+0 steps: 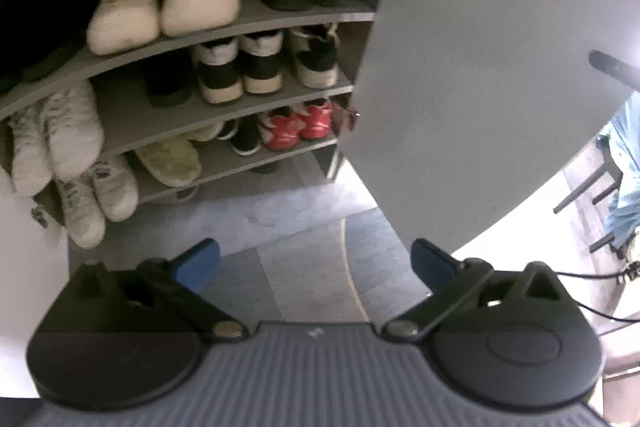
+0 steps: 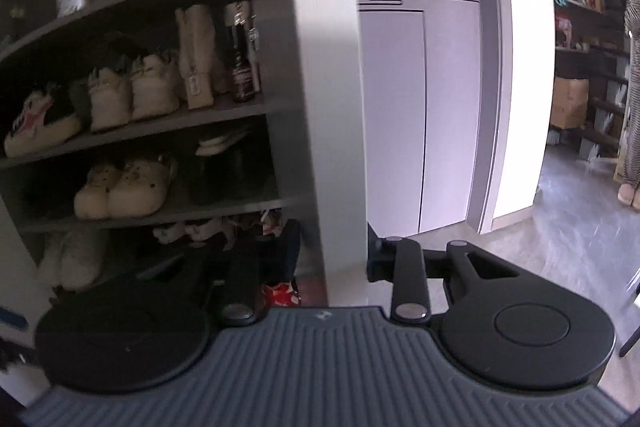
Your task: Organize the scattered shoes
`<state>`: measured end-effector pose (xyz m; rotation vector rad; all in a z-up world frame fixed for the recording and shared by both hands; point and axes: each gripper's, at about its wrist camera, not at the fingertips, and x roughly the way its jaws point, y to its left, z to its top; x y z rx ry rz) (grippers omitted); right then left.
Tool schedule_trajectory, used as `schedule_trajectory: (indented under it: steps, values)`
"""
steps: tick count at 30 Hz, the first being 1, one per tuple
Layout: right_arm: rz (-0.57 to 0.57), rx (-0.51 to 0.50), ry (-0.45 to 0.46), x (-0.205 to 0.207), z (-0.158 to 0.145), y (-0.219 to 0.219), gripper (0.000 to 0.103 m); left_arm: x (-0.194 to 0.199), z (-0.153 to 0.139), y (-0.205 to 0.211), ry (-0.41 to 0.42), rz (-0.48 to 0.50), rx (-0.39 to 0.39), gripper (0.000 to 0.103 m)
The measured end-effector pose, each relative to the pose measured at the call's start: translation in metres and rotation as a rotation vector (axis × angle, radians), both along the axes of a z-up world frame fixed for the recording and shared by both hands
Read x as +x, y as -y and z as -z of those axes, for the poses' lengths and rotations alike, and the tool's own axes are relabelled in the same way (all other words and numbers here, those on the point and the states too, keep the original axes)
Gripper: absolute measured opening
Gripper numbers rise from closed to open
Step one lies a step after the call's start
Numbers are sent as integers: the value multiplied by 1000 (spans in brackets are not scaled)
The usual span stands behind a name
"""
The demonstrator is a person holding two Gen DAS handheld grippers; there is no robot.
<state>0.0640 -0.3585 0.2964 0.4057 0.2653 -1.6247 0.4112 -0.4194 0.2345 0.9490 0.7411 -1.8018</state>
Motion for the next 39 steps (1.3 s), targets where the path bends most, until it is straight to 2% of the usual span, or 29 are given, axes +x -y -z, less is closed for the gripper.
schedule_trajectory:
  steps: [4, 9, 15, 17, 21, 24, 28, 33, 39]
  values:
    - [-92, 36, -19, 33, -9, -2, 33, 38, -9, 2, 6, -4, -22, 103]
    - [-102, 35, -31, 103, -21, -1, 33, 85, -17, 2, 29, -13, -40, 103]
    - [-38, -27, -6, 218, -25, 20, 32, 152, -25, 8, 18, -59, -29, 103]
    - [0, -44, 3, 250, -23, 37, 33, 172, -27, 10, 20, -66, -31, 103]
    - [82, -80, 77, 309, -22, 88, 36, 223, -34, 16, 27, -96, -36, 103]
    - [109, -98, 105, 336, -21, 118, 36, 248, -36, 19, 35, -114, -36, 103]
    - [117, -122, 92, 367, -20, 158, 38, 279, -33, 22, 31, -155, -15, 103]
    - [121, -134, 76, 377, -18, 189, 41, 294, -29, 22, 29, -200, 1, 103]
    - [84, -118, 86, 371, -20, 219, 41, 294, -40, 24, 20, -245, -18, 103]
